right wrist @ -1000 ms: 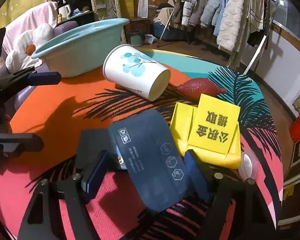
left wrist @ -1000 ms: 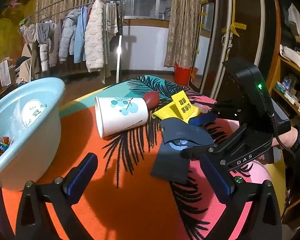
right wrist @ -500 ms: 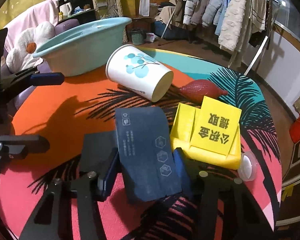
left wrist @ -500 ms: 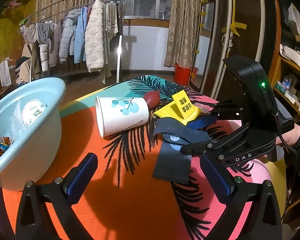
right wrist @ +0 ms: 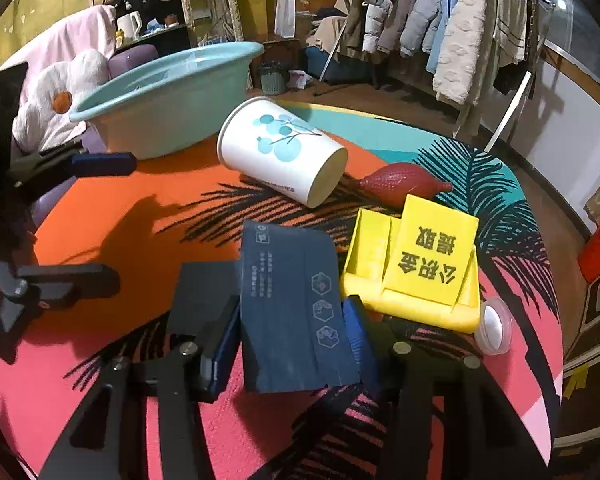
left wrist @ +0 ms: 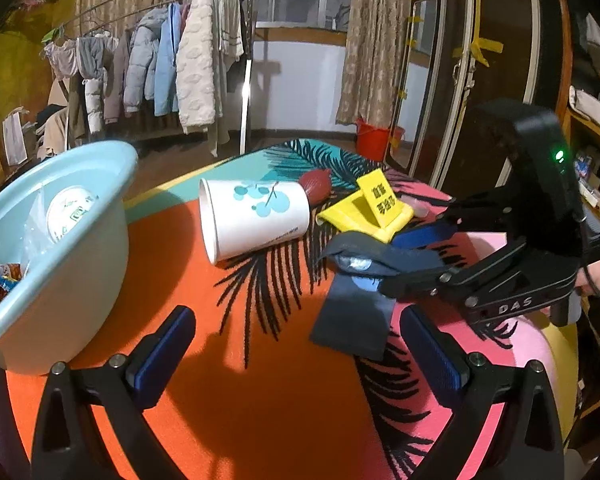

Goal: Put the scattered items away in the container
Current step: 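Close right gripper on one navy pouch while left grips the other navy pouch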

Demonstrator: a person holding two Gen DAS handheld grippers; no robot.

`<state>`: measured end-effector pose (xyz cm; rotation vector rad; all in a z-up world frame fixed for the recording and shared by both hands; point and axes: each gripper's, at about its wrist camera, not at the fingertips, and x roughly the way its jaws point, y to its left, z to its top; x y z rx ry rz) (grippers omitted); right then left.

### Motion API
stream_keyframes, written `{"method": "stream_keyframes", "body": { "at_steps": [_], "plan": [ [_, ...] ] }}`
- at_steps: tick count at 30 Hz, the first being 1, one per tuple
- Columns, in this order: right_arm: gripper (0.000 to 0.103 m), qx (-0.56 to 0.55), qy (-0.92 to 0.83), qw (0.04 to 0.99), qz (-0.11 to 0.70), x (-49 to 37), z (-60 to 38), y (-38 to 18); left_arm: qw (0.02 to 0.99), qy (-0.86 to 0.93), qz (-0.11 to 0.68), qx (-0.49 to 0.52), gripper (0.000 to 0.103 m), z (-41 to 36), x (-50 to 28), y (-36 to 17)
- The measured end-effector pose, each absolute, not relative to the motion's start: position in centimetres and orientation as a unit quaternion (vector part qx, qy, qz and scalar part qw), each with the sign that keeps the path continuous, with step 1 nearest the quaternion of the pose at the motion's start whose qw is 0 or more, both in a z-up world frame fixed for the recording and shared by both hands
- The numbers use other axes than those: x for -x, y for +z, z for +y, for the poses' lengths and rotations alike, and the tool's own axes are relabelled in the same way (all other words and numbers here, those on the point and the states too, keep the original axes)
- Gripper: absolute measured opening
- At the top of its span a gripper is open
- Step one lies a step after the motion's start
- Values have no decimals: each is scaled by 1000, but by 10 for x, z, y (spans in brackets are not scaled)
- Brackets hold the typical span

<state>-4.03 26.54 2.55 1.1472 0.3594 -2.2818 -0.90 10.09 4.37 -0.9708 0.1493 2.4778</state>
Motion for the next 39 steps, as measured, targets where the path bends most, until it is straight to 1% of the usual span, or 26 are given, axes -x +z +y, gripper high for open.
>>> {"method": "stream_keyframes", "body": {
  "at_steps": [7, 16, 19, 20, 21, 24, 34, 39],
  "plan": [
    [54, -423, -855, 272, 123, 33, 277, 29, 246, 898, 77, 357, 103, 113, 9, 43],
    [54, -420, -867, 249, 102, 12, 313, 36, 295, 884, 160, 326, 103, 152, 20, 45],
    [54, -417, -870, 246, 94, 4, 322, 37, 323, 867, 161, 345, 103, 158, 32, 38],
    [50, -416, -871, 246, 92, 2, 325, 38, 326, 862, 164, 351, 103, 160, 36, 35],
    [38, -416, -871, 246, 91, 2, 326, 38, 327, 859, 172, 355, 103, 162, 40, 32],
    [39, -418, -871, 239, 95, -1, 330, 36, 327, 850, 192, 365, 103, 168, 48, 24],
    [40, -418, -871, 244, 90, 0, 328, 28, 330, 828, 209, 402, 103, 181, 60, 8],
    [40, -421, -870, 239, 94, 5, 322, 25, 334, 825, 198, 410, 103, 182, 62, 7]
  ]
}}
